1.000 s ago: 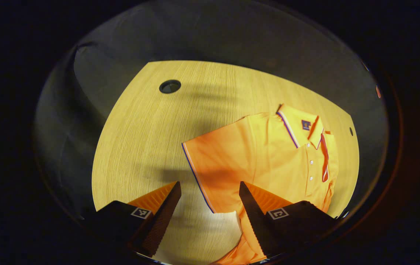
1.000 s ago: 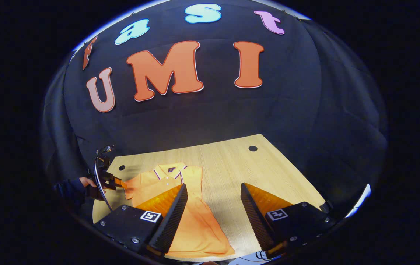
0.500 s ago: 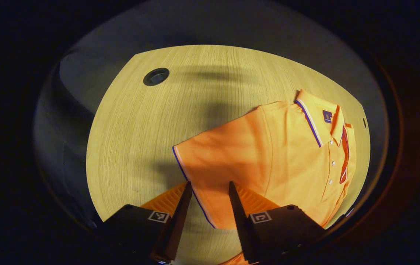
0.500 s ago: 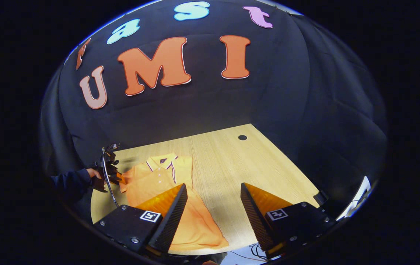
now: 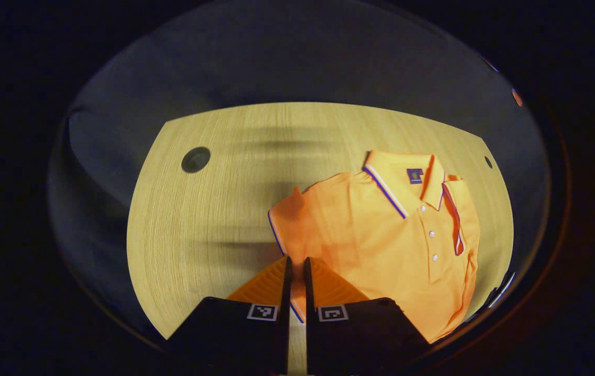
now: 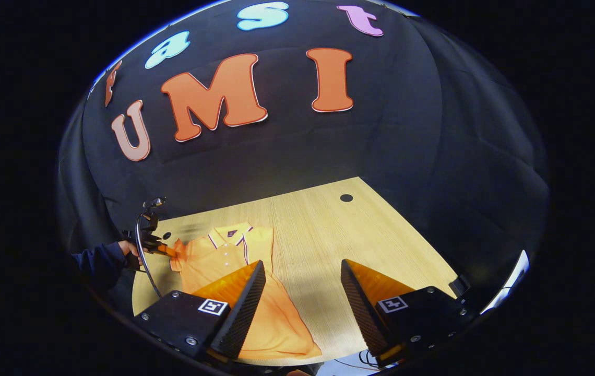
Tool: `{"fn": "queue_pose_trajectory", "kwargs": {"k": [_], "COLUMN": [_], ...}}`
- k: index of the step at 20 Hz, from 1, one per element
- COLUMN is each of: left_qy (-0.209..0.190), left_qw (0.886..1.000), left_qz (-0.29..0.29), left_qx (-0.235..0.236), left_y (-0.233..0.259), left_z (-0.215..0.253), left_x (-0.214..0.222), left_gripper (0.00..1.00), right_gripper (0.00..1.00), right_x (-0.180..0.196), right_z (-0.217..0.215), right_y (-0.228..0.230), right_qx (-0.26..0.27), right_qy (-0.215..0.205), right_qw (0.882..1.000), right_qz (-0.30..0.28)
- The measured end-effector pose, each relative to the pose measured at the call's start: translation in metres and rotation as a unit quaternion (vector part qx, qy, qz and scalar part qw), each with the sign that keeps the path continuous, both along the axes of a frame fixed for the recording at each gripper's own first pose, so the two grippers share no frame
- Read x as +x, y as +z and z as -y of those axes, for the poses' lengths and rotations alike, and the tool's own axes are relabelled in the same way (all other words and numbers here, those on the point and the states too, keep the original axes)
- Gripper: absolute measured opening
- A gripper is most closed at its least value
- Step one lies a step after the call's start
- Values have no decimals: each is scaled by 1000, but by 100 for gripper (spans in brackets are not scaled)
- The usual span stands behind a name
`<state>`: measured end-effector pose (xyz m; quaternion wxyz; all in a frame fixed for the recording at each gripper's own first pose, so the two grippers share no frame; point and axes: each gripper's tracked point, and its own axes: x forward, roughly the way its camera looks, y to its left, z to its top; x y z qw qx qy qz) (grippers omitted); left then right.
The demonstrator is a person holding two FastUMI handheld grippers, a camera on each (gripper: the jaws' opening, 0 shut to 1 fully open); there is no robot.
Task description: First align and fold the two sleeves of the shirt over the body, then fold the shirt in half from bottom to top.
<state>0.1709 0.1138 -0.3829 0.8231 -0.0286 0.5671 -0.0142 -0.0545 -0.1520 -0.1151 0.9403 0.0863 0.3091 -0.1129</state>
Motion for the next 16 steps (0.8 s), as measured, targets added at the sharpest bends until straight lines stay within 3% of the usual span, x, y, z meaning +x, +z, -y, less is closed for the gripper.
{"fn": "queue_pose_trajectory", "kwargs": {"k": [4, 9, 10, 11, 12, 15, 16], "left_qy": [-42, -83, -93, -104, -116, -132, -133], "left_qw": [999, 996, 994, 991, 988, 985, 985], "left_qz": [13, 44, 54, 62, 65, 74, 80], "left_qx": [25, -8, -31, -63, -82, -81, -79], "left_y": [15, 32, 39, 46, 51, 54, 57], "left_z": [26, 79, 96, 114, 127, 135, 134], "left_x": [13, 30, 32, 31, 29, 21, 16], "left_gripper": [14, 16, 26, 27, 39, 61, 76], "right_gripper": [89, 89, 89, 89, 89, 89, 89], "right_x": [-5, -19, -23, -26, -30, -41, -45], "right_z": [3, 6, 6, 6, 6, 3, 2], "right_y": [-4, -6, -6, -6, -6, -7, -8], "right_qx": [0, 5, 7, 7, 8, 9, 9], "right_qy": [-1, -23, -27, -33, -37, -52, -58], "right_qw": [1000, 1000, 1000, 999, 999, 999, 998], "right_qz": [-7, -10, -10, -11, -10, -9, -8]}}
